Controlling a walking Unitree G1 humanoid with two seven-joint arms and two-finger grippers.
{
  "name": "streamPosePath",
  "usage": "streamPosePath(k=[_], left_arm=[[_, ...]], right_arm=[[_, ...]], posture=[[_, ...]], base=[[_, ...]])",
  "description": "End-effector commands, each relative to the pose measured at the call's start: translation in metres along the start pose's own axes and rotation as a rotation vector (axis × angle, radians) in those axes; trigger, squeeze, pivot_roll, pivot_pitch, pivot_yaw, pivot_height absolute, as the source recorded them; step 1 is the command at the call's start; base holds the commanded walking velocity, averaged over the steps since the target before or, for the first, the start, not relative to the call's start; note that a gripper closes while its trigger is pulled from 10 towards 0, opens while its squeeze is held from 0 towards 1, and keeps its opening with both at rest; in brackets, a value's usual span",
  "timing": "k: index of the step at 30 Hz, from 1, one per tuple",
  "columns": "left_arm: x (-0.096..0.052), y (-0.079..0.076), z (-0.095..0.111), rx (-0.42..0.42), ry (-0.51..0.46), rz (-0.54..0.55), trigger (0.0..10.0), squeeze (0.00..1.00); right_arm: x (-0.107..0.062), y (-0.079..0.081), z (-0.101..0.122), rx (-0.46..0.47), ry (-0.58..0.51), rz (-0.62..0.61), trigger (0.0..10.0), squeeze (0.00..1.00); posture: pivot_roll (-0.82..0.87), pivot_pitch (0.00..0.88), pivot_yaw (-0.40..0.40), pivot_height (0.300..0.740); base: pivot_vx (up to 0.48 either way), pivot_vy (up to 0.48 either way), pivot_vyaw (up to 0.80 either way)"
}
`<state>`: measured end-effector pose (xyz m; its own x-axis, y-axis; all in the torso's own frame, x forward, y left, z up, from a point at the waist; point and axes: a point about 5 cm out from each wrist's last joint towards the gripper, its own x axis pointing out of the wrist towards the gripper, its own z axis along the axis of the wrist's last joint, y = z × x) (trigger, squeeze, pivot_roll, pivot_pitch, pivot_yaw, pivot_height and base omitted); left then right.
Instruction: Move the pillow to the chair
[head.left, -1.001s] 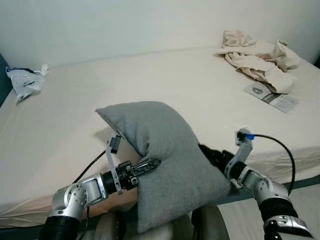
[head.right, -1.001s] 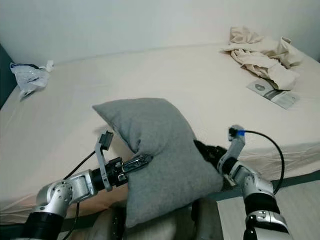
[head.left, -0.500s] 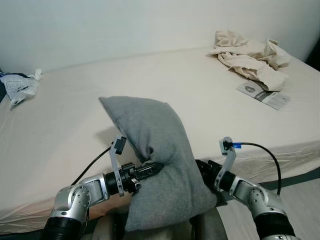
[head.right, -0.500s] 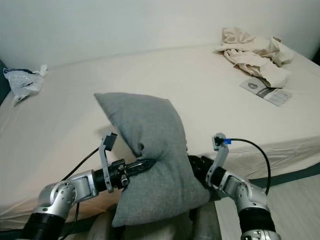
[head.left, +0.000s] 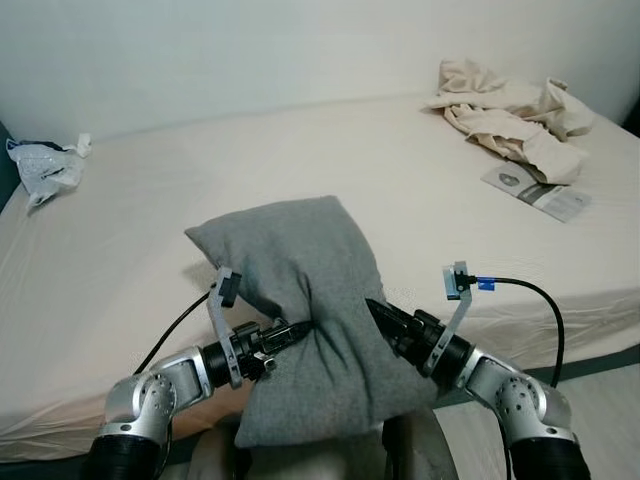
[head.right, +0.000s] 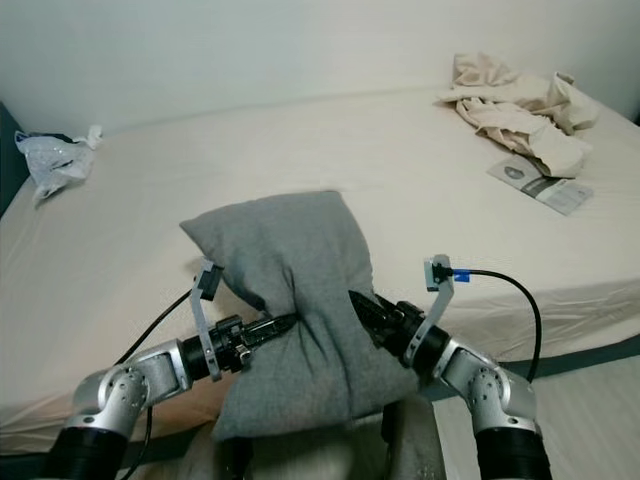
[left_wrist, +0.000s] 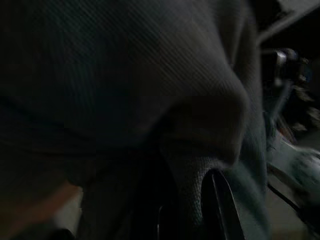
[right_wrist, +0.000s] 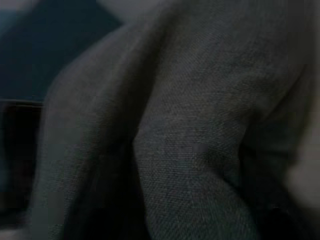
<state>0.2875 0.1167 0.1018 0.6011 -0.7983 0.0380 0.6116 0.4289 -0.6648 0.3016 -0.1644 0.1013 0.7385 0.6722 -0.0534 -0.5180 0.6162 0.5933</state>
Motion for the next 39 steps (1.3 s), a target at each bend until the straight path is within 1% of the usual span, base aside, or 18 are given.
streamPosePath(k=[1, 5, 11, 17, 19, 21, 22, 23, 24, 25, 27, 28, 30, 31, 33, 35, 36, 39], left_arm=[[0.013, -0.006, 0.003, 0.025, -0.026, -0.003, 0.0, 0.00], [0.006, -0.005, 0.010, 0.052, -0.097, 0.066, 0.0, 0.00], [-0.002, -0.002, 0.018, 0.076, -0.201, 0.159, 0.0, 0.00], [-0.001, -0.007, 0.028, 0.139, -0.302, 0.250, 0.0, 0.00], [0.001, -0.010, 0.040, 0.206, -0.345, 0.327, 0.0, 0.00], [0.001, -0.013, 0.047, 0.226, -0.384, 0.369, 0.0, 0.00], [0.000, -0.013, 0.057, 0.258, -0.447, 0.454, 0.7, 0.00], [0.000, -0.013, 0.057, 0.258, -0.447, 0.454, 0.7, 0.00], [-0.002, -0.007, 0.061, 0.293, -0.479, 0.562, 8.5, 0.00], [-0.003, -0.002, 0.061, 0.334, -0.464, 0.632, 10.0, 0.00], [-0.003, 0.003, 0.060, 0.410, -0.419, 0.721, 10.0, 0.00], [0.002, 0.005, 0.053, 0.469, -0.315, 0.747, 10.0, 0.00], [0.002, 0.005, 0.053, 0.469, -0.315, 0.747, 10.0, 0.00], [0.002, 0.004, 0.050, 0.629, -0.269, 0.796, 10.0, 0.00], [-0.003, 0.004, 0.051, 0.650, -0.319, 0.843, 10.0, 0.00], [-0.003, 0.004, 0.051, 0.650, -0.319, 0.843, 10.0, 0.00], [-0.012, 0.005, 0.051, 0.730, -0.344, 0.921, 10.0, 0.00], [-0.016, 0.007, 0.050, 0.769, -0.337, 0.945, 10.0, 0.00]], right_arm=[[0.016, 0.011, -0.012, -0.056, 0.047, 0.018, 0.0, 0.00], [0.020, 0.011, -0.006, -0.145, 0.006, -0.033, 0.0, 0.00], [0.027, 0.014, 0.000, -0.169, -0.029, -0.053, 0.0, 0.00], [0.038, 0.022, 0.012, -0.274, -0.086, -0.058, 0.0, 0.00], [0.044, 0.033, 0.021, -0.380, -0.122, -0.025, 0.0, 0.00], [0.048, 0.041, 0.024, -0.416, -0.129, 0.004, 0.0, 0.00], [0.054, 0.052, 0.026, -0.467, -0.130, 0.031, 0.0, 0.00], [0.054, 0.052, 0.026, -0.467, -0.130, 0.031, 0.0, 0.00], [0.060, 0.058, 0.026, -0.555, -0.137, 0.001, 6.5, 0.00], [0.063, 0.058, 0.027, -0.574, -0.174, -0.045, 10.0, 0.00], [0.066, 0.057, 0.030, -0.569, -0.239, -0.120, 10.0, 0.00], [0.066, 0.054, 0.029, -0.542, -0.276, -0.166, 10.0, 0.00], [0.066, 0.054, 0.029, -0.542, -0.276, -0.166, 10.0, 0.00], [0.064, 0.050, 0.023, -0.573, -0.296, -0.216, 10.0, 0.00], [0.062, 0.043, 0.012, -0.629, -0.243, -0.255, 10.0, 0.00], [0.062, 0.043, 0.012, -0.629, -0.243, -0.255, 10.0, 0.00], [0.056, 0.039, 0.007, -0.725, -0.233, -0.278, 10.0, 0.00], [0.052, 0.038, 0.007, -0.768, -0.241, -0.282, 10.0, 0.00]], posture=[[0.04, 0.118, 0.028, 0.550], [0.04, 0.106, 0.019, 0.550], [0.04, 0.094, 0.008, 0.550], [0.04, 0.083, -0.005, 0.550], [0.04, 0.080, -0.005, 0.550], [0.04, 0.076, -0.005, 0.550], [0.04, 0.071, -0.007, 0.550], [0.04, 0.071, -0.007, 0.550], [0.05, 0.070, -0.009, 0.550], [0.04, 0.066, -0.008, 0.550], [0.05, 0.062, -0.008, 0.550], [0.05, 0.057, -0.009, 0.550], [0.05, 0.057, -0.009, 0.550], [0.06, 0.054, -0.010, 0.550], [0.05, 0.052, -0.011, 0.550], [0.05, 0.052, -0.011, 0.550], [0.05, 0.047, -0.015, 0.550], [0.04, 0.047, -0.015, 0.550]], base=[[0.000, 0.000, 0.00], [0.000, 0.000, 0.00], [0.000, 0.000, 0.00], [0.000, 0.000, 0.00], [0.000, 0.000, 0.00], [0.000, 0.000, 0.00], [0.000, 0.000, 0.00], [0.000, 0.000, 0.00], [0.000, 0.000, 0.00], [0.000, 0.000, 0.00], [0.000, 0.000, 0.00], [0.000, 0.000, 0.00], [0.000, 0.000, 0.00], [0.000, 0.000, 0.00], [0.000, 0.000, 0.00], [0.000, 0.000, 0.00], [0.000, 0.000, 0.00], [0.000, 0.000, 0.00]])
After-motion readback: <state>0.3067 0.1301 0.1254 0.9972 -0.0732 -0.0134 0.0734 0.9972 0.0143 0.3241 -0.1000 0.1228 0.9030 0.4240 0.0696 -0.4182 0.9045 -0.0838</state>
